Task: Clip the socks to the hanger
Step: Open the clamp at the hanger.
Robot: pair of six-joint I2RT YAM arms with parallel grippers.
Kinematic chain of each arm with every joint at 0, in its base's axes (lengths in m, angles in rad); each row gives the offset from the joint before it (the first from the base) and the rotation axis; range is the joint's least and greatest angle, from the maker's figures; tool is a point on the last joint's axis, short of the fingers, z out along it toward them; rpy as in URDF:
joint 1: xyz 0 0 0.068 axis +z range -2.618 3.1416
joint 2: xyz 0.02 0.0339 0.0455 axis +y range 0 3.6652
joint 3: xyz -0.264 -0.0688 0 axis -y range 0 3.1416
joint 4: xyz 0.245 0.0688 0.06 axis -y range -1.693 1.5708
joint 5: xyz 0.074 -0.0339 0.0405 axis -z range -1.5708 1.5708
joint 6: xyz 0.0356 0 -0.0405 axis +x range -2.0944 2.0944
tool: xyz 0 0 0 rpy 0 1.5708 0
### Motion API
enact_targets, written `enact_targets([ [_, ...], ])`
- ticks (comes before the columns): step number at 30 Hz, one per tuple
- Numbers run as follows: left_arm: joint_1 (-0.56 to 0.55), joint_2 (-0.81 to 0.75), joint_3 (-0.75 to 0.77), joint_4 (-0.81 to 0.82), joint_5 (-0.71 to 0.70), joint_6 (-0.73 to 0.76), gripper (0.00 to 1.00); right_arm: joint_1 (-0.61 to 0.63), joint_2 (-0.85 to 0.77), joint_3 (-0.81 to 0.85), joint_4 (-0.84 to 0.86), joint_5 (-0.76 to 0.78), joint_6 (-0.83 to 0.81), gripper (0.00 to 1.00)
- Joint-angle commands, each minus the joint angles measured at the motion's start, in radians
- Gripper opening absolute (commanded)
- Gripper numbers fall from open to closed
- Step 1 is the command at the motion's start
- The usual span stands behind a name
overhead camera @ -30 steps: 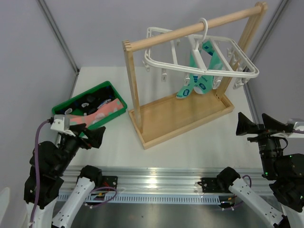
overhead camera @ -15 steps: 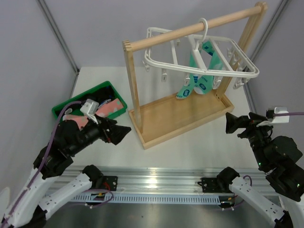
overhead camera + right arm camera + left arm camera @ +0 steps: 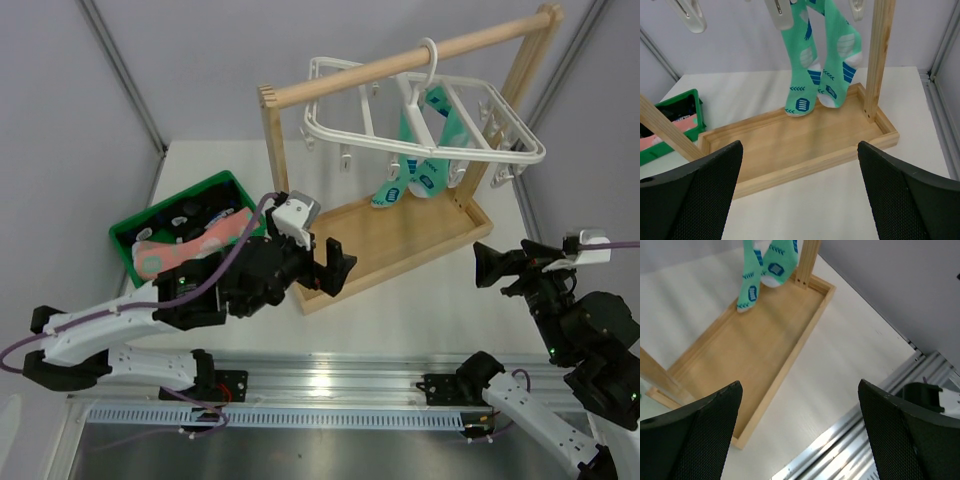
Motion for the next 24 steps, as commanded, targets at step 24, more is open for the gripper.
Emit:
enact_targets([
  [24,0.018,0.236,0.139,0.449,-0.037,0.185,1.00,0.003,0.222,0.219,0.109,-0.081,-0.036,0.99],
])
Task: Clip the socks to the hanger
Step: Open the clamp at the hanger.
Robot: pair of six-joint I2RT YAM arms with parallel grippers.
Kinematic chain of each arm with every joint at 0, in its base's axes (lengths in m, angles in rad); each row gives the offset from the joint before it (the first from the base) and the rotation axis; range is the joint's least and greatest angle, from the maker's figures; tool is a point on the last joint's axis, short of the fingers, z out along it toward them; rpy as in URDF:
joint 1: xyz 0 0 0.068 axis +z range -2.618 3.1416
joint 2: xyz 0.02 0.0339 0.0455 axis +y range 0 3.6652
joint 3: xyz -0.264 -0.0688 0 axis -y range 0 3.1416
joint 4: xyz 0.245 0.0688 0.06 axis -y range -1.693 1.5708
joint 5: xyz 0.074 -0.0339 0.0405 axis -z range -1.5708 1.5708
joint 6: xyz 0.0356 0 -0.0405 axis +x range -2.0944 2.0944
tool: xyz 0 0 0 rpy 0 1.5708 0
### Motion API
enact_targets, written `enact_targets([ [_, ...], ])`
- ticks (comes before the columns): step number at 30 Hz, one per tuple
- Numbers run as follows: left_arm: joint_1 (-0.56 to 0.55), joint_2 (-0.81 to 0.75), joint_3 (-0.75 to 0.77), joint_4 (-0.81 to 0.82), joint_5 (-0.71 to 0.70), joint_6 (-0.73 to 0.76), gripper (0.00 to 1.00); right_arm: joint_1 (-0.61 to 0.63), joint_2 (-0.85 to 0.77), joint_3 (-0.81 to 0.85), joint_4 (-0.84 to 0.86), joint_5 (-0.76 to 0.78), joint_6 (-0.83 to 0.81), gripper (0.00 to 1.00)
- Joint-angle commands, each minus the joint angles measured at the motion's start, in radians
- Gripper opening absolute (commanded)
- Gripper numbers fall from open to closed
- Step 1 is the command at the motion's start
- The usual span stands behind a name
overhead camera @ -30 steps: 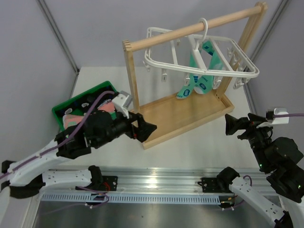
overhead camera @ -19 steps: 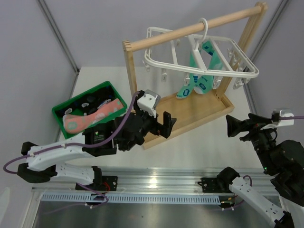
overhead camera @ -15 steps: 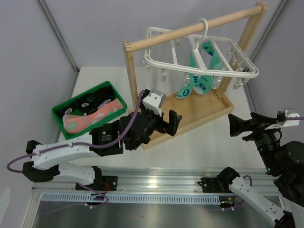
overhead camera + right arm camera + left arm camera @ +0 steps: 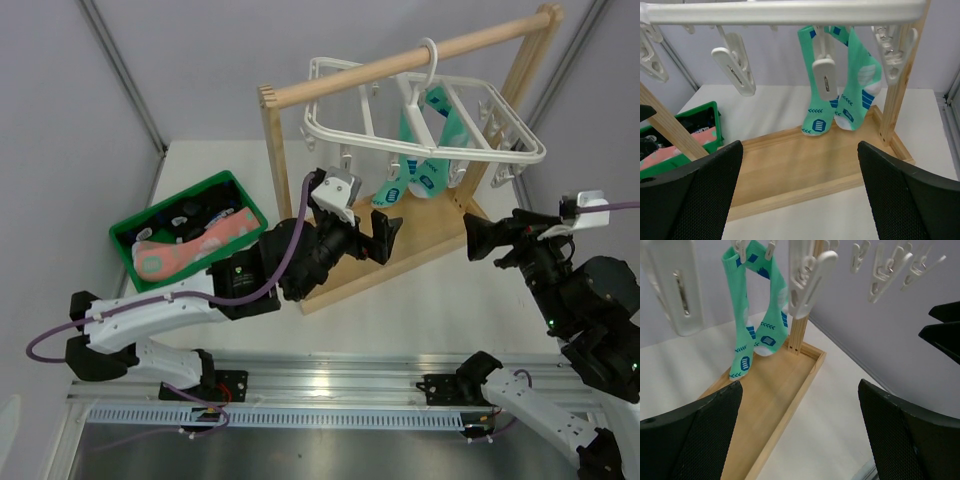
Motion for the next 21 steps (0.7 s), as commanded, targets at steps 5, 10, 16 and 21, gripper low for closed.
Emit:
enact_targets([
  [5,0.068,-0.029,0.013,-0.032,0.064,-0.070,0.99,0.003,0.082,0.068,0.095,-0.085,-0.012,0.98],
  [10,0.100,-0.118,-0.088,-0.028,-0.007,-0.085,0.99,0.002,0.104,0.049,0.117,-0.147,-0.005,0.98],
  [16,0.126,-0.179,-0.134,0.033,-0.027,-0.038,0.99,0.003,0.101,0.025,0.126,-0.200,0.002,0.98],
  [21,0.126,-0.155,-0.131,0.095,-0.028,0.042,0.99,0.005,0.092,0.020,0.130,-0.231,0.007,0.98],
])
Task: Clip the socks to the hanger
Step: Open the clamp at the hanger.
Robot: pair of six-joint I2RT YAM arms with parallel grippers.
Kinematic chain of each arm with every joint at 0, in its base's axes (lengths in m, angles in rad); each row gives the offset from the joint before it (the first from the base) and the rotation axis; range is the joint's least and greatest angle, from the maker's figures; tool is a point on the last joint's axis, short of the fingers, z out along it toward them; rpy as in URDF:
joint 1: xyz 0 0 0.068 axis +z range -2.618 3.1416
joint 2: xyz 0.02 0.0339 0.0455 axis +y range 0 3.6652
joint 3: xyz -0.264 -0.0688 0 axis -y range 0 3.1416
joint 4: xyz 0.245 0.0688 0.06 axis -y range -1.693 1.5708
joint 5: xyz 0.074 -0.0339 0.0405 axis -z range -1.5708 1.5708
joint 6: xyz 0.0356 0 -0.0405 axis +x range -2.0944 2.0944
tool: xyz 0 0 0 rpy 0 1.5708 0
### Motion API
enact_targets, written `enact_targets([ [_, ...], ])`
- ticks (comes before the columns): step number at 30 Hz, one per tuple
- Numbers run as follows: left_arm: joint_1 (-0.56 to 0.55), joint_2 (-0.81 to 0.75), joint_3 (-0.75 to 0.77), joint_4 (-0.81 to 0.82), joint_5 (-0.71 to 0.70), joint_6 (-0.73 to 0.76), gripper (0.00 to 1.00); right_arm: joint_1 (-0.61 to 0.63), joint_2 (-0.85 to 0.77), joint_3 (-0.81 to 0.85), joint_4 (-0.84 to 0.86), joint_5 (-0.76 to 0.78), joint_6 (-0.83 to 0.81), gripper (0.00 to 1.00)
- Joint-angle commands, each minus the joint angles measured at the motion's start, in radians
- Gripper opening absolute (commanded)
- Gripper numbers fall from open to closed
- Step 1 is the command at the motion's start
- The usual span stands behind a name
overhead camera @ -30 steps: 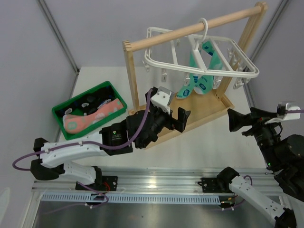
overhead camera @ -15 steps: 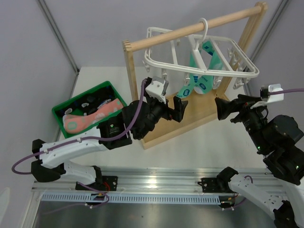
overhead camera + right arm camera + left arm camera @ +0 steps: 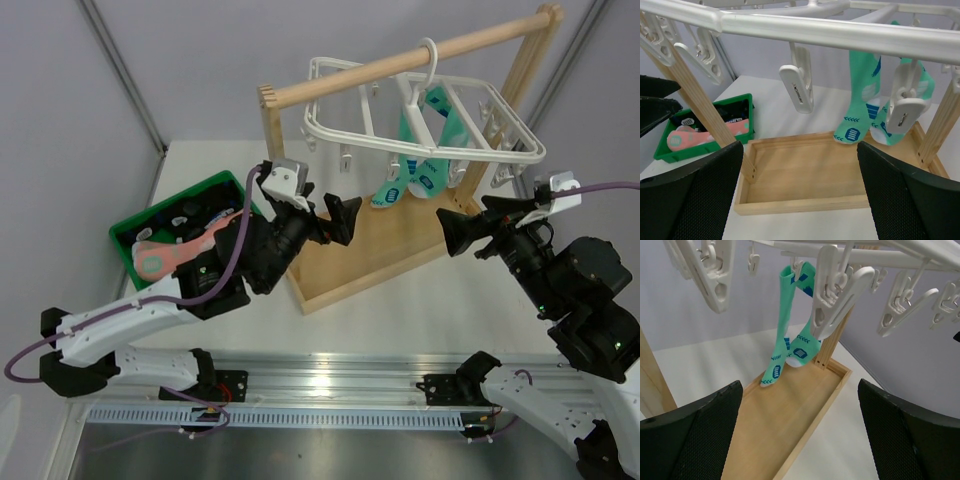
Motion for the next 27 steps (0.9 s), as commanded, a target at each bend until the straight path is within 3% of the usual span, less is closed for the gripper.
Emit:
enact_targets([
  [1,0.003,0.015,-0.004,0.098,-0.016,0.072,0.98,0.003,-0.012,-0.008,0.047,-0.041,0.010,0.98],
  [19,-0.006,0.121,0.087,0.332,-0.097,0.356,0.82,0.003,-0.009,-0.011,0.061,-0.068,-0.018,0.98],
  [27,-0.006,0.132,0.088,0.375,-0.093,0.397,0.71,0.005,-0.012,-0.013,0.060,-0.067,-0.012,0.97],
])
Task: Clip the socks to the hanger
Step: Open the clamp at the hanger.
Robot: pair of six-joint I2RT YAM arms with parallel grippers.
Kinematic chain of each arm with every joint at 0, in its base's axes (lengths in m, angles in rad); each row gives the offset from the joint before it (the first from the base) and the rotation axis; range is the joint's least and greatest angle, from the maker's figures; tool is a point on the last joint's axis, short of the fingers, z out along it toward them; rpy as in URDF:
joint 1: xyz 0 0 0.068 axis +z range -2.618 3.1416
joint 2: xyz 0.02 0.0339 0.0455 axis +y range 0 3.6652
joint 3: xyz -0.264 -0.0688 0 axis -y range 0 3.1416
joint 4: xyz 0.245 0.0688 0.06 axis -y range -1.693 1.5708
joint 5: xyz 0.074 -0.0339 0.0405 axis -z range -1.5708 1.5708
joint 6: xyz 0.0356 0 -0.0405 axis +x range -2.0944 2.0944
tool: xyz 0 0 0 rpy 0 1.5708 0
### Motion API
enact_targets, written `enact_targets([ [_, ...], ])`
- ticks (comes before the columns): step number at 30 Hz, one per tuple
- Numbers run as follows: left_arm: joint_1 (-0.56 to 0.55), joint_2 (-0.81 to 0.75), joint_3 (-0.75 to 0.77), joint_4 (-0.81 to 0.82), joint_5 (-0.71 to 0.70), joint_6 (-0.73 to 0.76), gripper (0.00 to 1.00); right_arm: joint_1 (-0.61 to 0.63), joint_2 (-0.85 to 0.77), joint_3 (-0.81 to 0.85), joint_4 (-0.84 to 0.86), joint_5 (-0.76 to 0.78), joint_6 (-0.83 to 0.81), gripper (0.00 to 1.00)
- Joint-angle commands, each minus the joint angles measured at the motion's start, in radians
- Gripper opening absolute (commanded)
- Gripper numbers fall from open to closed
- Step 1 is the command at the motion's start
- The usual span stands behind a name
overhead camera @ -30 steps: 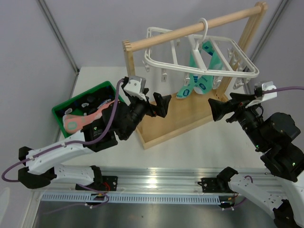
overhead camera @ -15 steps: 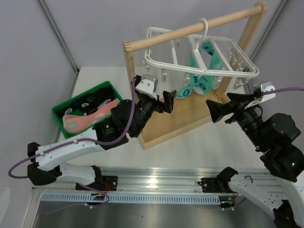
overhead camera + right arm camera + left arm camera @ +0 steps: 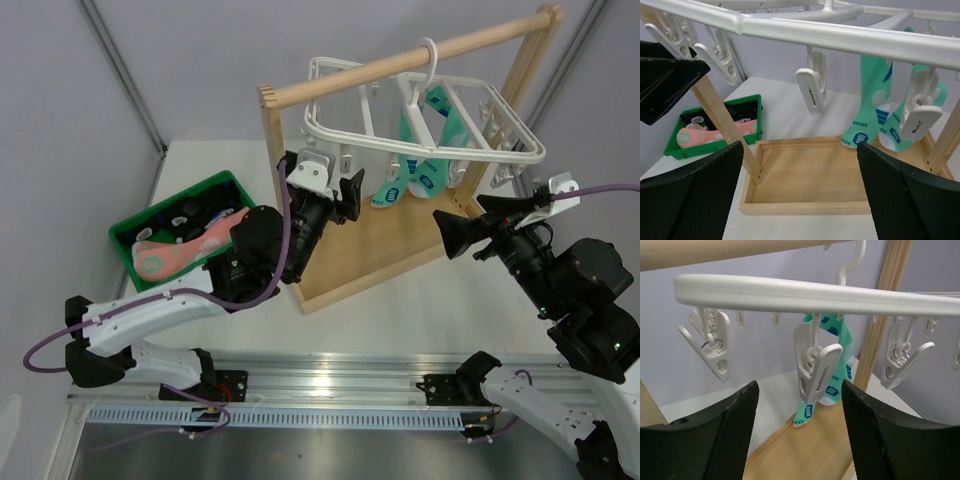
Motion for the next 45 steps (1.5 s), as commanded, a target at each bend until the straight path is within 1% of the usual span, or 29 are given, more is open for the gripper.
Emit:
enact_targets([
  [1,-0.004,0.003,0.038,0.061,-0.014,0.044,0.69,0.003,-0.005,0.000,0.031,-0.009,-0.007,0.97],
  [2,-0.005,0.002,0.037,0.067,-0.014,0.046,0.67,0.003,-0.005,-0.001,0.031,-0.011,-0.007,0.97],
  [7,-0.005,0.003,0.024,0.087,-0.009,0.058,0.59,0.005,-0.005,-0.001,0.026,-0.015,-0.003,0.97],
  [8,-0.004,0.005,0.023,0.090,-0.009,0.059,0.55,0.003,-0.007,0.000,0.026,-0.018,-0.003,0.97],
  [13,-0.004,-0.004,0.009,0.125,0.000,0.076,0.45,0.003,-0.013,-0.003,0.018,-0.015,-0.002,0.97],
  [14,-0.002,-0.010,-0.003,0.133,0.001,0.079,0.41,0.003,-0.014,-0.004,0.017,-0.014,-0.002,0.97],
  [16,-0.001,-0.016,-0.014,0.151,0.008,0.090,0.38,0.003,-0.017,-0.007,0.015,-0.015,-0.002,0.97],
  [17,-0.001,-0.023,-0.022,0.158,0.009,0.093,0.35,0.003,-0.017,-0.009,0.015,-0.015,-0.005,0.97],
  [24,0.003,-0.061,-0.075,0.196,0.043,0.110,0.24,0.003,-0.020,-0.013,0.023,-0.035,-0.007,0.97],
  [25,0.003,-0.069,-0.083,0.196,0.051,0.109,0.20,0.003,-0.020,-0.015,0.021,-0.054,-0.008,0.97],
  [28,0.013,-0.113,-0.124,0.193,0.099,0.086,0.16,0.003,-0.017,-0.009,0.027,-0.100,-0.010,0.97],
  [30,0.025,-0.139,-0.156,0.181,0.149,0.067,0.13,0.003,-0.005,0.005,0.035,-0.156,-0.008,0.97],
  [31,0.038,-0.165,-0.172,0.170,0.187,0.046,0.12,0.003,0.009,0.016,0.041,-0.219,-0.007,0.97],
  [32,0.038,-0.176,-0.172,0.170,0.187,0.033,0.11,0.003,0.015,0.016,0.044,-0.244,-0.005,0.97],
  [34,0.055,-0.208,-0.192,0.147,0.247,0.004,0.08,0.003,0.033,0.039,0.052,-0.290,0.003,0.97],
  [38,0.084,-0.237,-0.180,0.078,0.346,-0.028,0.05,0.003,0.085,0.097,0.089,-0.432,0.041,0.97],
  [42,0.088,-0.234,-0.143,-0.026,0.458,-0.028,0.04,0.005,0.157,0.170,0.136,-0.515,0.101,0.97],
  [45,0.092,-0.216,-0.100,-0.086,0.508,-0.030,0.03,0.003,0.203,0.239,0.161,-0.557,0.128,0.95],
])
